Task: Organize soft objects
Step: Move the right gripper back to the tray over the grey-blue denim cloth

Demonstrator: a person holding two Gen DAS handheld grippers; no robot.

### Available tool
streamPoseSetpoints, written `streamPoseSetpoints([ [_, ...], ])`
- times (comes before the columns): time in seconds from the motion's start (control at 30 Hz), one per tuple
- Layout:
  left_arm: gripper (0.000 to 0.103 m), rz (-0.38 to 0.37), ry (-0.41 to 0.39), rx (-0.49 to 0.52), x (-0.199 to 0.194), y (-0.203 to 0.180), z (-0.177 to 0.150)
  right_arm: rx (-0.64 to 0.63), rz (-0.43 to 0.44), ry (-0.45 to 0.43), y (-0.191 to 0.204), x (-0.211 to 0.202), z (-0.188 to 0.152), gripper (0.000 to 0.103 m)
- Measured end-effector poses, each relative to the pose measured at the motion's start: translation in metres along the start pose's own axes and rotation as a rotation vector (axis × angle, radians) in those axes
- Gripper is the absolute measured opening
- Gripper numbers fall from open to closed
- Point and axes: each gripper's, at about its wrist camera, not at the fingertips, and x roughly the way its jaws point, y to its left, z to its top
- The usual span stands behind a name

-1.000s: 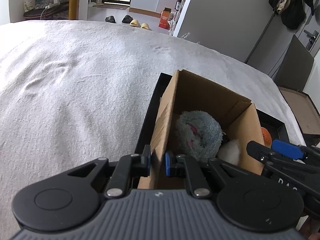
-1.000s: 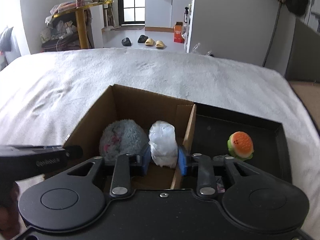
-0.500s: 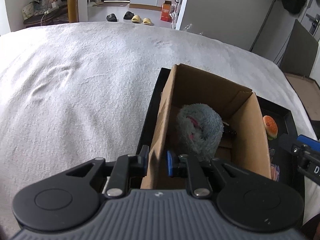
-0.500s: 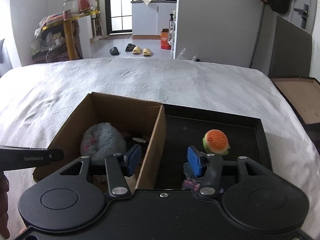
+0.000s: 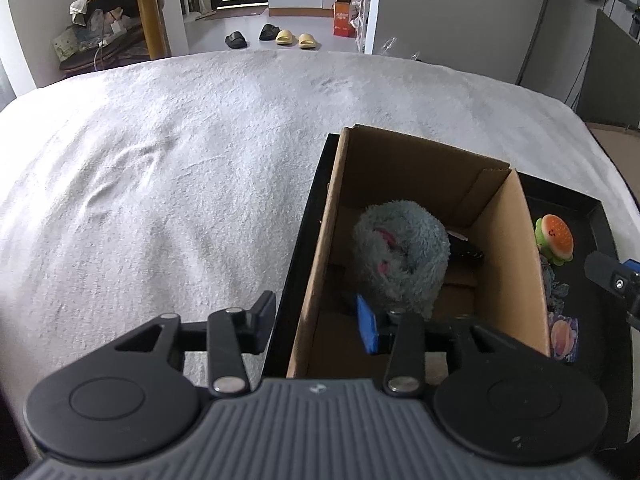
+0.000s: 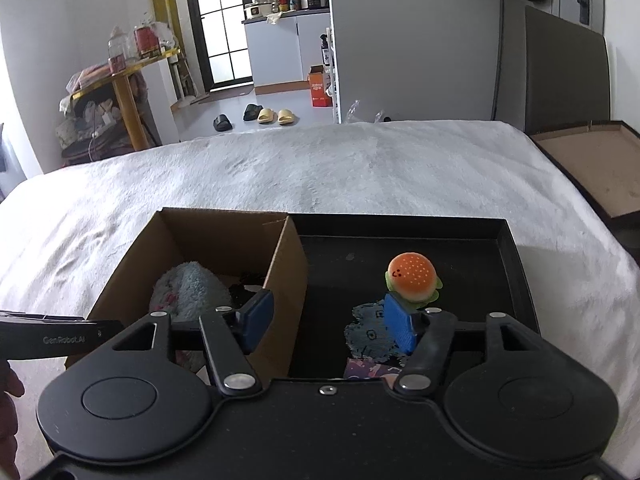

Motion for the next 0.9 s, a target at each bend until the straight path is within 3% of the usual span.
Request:
streamPoseSetpoints([
  [0.27, 0.061, 0.064, 0.013, 0.035, -0.001, -0.013, 0.005, 0.059, 0.01, -0.01, -0.019, 0.003, -0.002, 0.069],
  [0.9, 0.066, 0.159, 0.019, 0.087, 0.005, -0.037, 0.011, 0.15, 0.054, -0.002, -0.062, 0.033, -0.019, 0.074],
])
